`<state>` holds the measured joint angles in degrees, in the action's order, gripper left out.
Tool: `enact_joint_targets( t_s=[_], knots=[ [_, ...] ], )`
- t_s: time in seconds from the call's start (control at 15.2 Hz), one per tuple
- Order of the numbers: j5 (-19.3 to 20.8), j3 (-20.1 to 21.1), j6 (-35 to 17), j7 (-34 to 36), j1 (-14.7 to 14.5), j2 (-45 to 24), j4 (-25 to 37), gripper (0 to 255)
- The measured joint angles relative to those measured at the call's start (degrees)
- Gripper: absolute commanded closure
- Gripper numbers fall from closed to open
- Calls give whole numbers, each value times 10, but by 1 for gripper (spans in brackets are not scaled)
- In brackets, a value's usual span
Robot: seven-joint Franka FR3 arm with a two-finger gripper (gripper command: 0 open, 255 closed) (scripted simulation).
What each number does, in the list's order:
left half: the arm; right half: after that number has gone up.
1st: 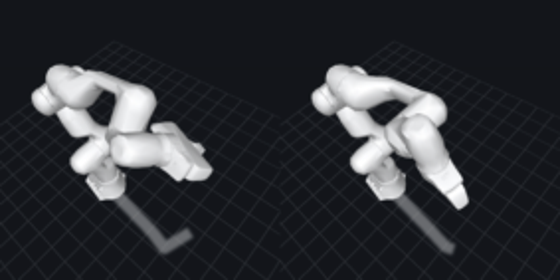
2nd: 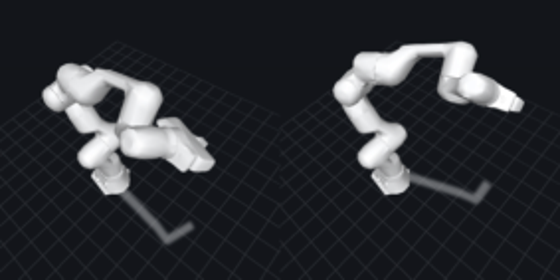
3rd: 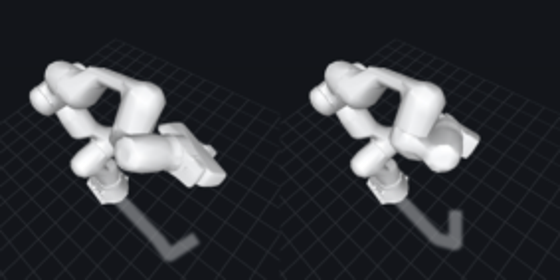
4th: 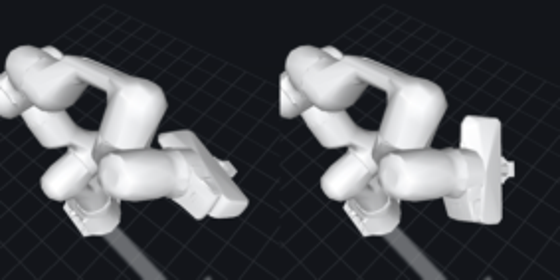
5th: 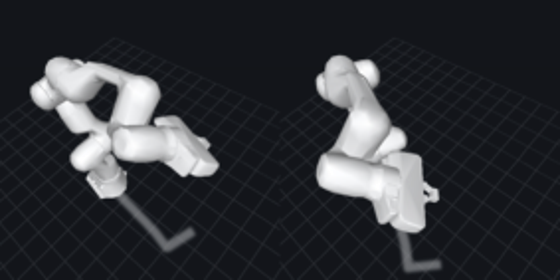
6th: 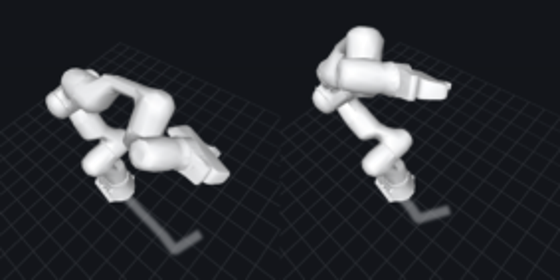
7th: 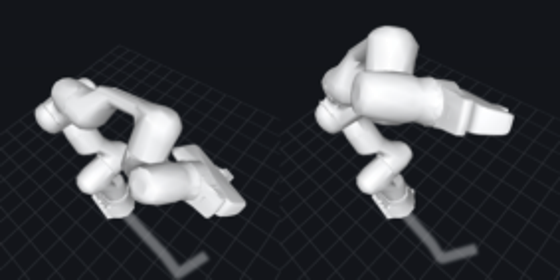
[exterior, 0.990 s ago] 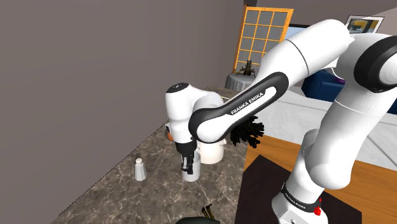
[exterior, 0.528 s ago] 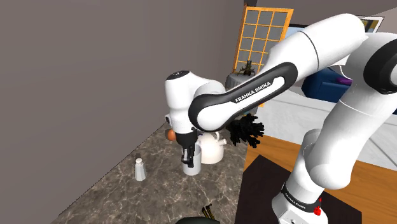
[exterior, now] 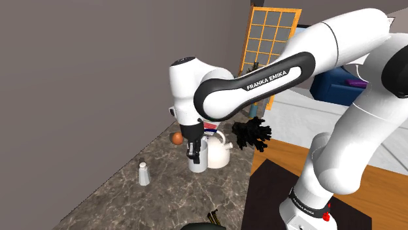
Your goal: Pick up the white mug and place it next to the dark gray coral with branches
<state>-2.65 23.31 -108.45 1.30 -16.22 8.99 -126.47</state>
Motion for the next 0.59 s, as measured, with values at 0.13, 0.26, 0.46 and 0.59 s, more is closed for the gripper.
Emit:
enact_joint_targets(
  t_s=[0.13, 0.26, 0.46, 0.59],
  knots=[
    [-2, -2, 16, -2, 0, 6, 10, 255],
    [-3, -1, 31, -1, -1, 9, 23, 255],
    [-4, -2, 55, -2, 0, 15, 41, 255],
    [-4, -4, 70, -4, 0, 17, 54, 255]
  ],
)
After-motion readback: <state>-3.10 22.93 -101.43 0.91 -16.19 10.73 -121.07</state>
